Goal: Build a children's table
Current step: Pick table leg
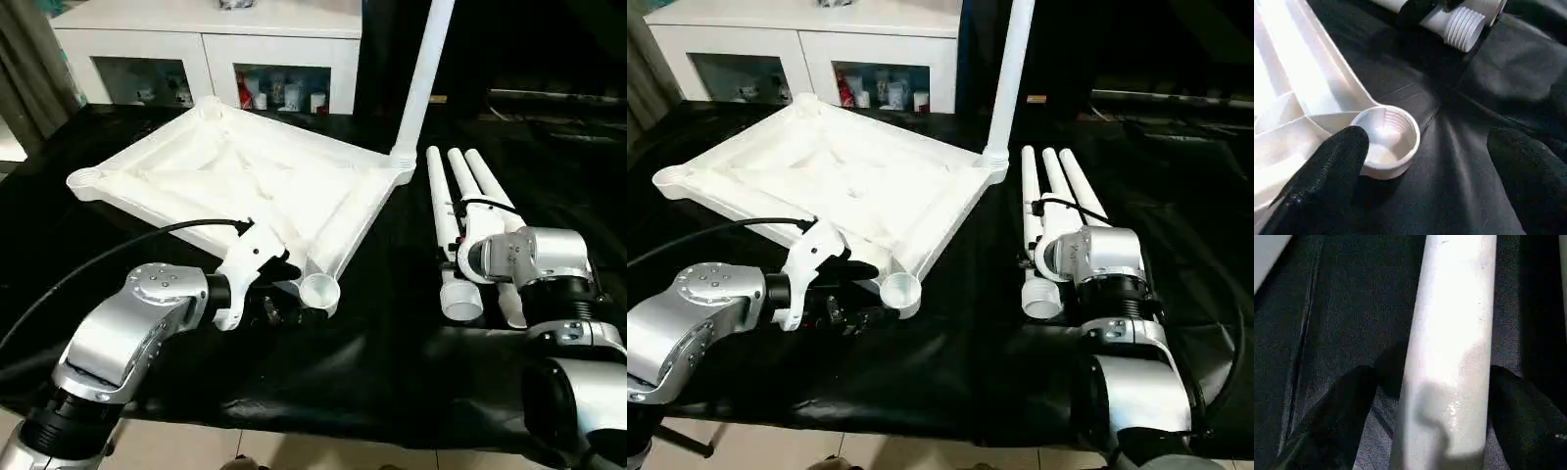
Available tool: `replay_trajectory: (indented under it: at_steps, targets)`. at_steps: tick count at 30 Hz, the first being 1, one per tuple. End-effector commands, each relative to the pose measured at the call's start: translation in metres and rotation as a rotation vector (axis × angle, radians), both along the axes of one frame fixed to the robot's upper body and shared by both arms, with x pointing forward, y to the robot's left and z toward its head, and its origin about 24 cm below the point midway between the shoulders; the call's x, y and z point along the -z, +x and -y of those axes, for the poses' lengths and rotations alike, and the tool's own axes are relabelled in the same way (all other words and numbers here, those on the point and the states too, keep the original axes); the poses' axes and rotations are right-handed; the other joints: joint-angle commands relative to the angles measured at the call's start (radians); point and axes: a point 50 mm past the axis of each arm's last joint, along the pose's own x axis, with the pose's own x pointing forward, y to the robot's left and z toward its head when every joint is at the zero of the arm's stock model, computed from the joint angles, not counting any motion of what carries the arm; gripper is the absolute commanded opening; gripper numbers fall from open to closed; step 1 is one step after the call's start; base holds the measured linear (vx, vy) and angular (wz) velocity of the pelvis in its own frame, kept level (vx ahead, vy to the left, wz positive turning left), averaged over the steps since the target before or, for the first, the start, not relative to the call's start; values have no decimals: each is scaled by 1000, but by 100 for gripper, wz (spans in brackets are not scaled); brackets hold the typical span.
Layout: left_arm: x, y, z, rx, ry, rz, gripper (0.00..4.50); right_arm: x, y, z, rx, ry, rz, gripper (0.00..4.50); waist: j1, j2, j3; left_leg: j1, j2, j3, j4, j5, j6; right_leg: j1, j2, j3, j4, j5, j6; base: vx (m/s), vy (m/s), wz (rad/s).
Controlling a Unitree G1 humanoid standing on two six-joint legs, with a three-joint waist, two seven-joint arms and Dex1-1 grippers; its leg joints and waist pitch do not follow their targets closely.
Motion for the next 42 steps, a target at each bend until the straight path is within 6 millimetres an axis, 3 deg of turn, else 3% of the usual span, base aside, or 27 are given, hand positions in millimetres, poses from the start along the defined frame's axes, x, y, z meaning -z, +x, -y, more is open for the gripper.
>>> replay_trajectory:
  at_steps: [1,4,5,8,9,12,15,16,23,24,26,27,28,30,32,33,35,39,42]
  targets:
    - [-8,0,4,35,-6,30,450,2,1,-2,18,33,-12,330,2,0,-74,5,30,-10,-62,-111,-24,58,-75,52,-73,-171,-174,0,0,0]
    - [-8,9,6,-34,-8,109,450,7,-2,2,76,56,-13,312,-1,-5,-74,6,31,-9,-61,-109,-23,59,-74,52,-73,-169,-171,0,0,0]
    - [-9,14,6,-87,-11,168,450,8,-3,3,86,59,-12,289,0,12,-74,5,30,-11,-60,-113,-26,57,-74,52,-73,-171,-170,0,0,0]
    - [-10,19,8,-135,-40,213,450,9,-4,3,87,61,-10,278,-3,4,-74,4,28,-9,-60,-125,-27,61,-71,51,-79,-175,-163,0,0,0]
    - [-9,20,8,-149,-37,226,450,10,-4,4,94,60,-9,251,-3,3,-76,3,28,-10,-60,-126,-26,62,-73,50,-78,-180,-161,0,0,0]
    - [-4,25,6,-189,-22,220,450,13,-5,5,120,62,-1,241,-3,3,-76,5,26,-9,-58,-124,-24,59,-72,50,-79,-195,-154,0,0,0]
    - [-6,34,5,-257,-17,264,450,15,-4,6,137,64,8,203,-2,2,-78,4,29,-12,-60,-113,-21,59,-71,49,-76,-166,-157,0,0,0]
    - [-7,34,5,-251,-25,256,450,14,-4,6,141,65,16,199,-2,6,-78,6,29,-11,-58,-116,-21,58,-72,49,-76,-160,-162,0,0,0]
    - [-14,38,10,-257,-174,223,450,9,-1,10,222,74,97,188,1,2,-77,6,29,-9,-59,-124,-21,58,-75,49,-77,-170,-168,0,0,0]
    - [-22,45,9,-317,-227,254,450,-1,3,11,250,100,204,188,1,3,-78,6,28,-9,-59,-125,-20,57,-74,49,-77,-169,-167,0,0,0]
    - [-23,46,9,-326,-234,258,450,-2,3,11,254,104,220,187,3,1,-80,7,28,-9,-58,-120,-15,59,-75,50,-77,-157,-159,0,0,0]
    - [-29,49,10,-336,-285,261,450,-12,6,12,272,124,335,187,3,-1,-79,3,27,-8,-59,-112,-6,59,-75,50,-77,-143,-158,0,0,0]
    - [-46,56,13,-373,-407,282,450,-37,8,20,310,122,594,187,4,-7,-80,2,28,-5,-56,-111,-7,59,-79,52,-77,-141,-157,0,0,0]
    - [-59,58,18,-348,-513,257,450,-57,3,26,341,125,756,187,11,-10,-88,-2,28,-7,-53,-52,18,63,-77,51,-63,-67,-167,0,0,0]
    - [-62,58,19,-338,-544,234,450,-65,1,24,328,176,822,186,10,-9,-87,-3,28,-8,-52,-33,35,60,-71,49,-60,-40,-172,0,0,0]
    - [-65,59,22,-325,-574,192,450,-77,-5,20,270,221,919,186,9,-18,-83,-6,24,-2,-51,-44,59,64,-71,50,-61,-48,-167,0,0,0]
    - [-72,56,32,-233,-632,62,450,-95,-21,12,147,262,1085,186,13,-19,-82,-6,24,-2,-50,-42,85,62,-74,51,-64,-65,-159,0,0,0]
    - [-84,55,39,-169,-698,20,450,-106,-38,-1,-19,264,1188,186,9,-20,-75,-5,24,-3,-54,-70,78,59,-71,48,-79,-173,-147,0,0,0]
    - [-94,54,45,-118,-733,21,450,-112,-51,-29,-297,312,1202,186,12,-22,-75,-4,24,-4,-54,-85,75,60,-70,48,-84,-205,-126,0,0,0]
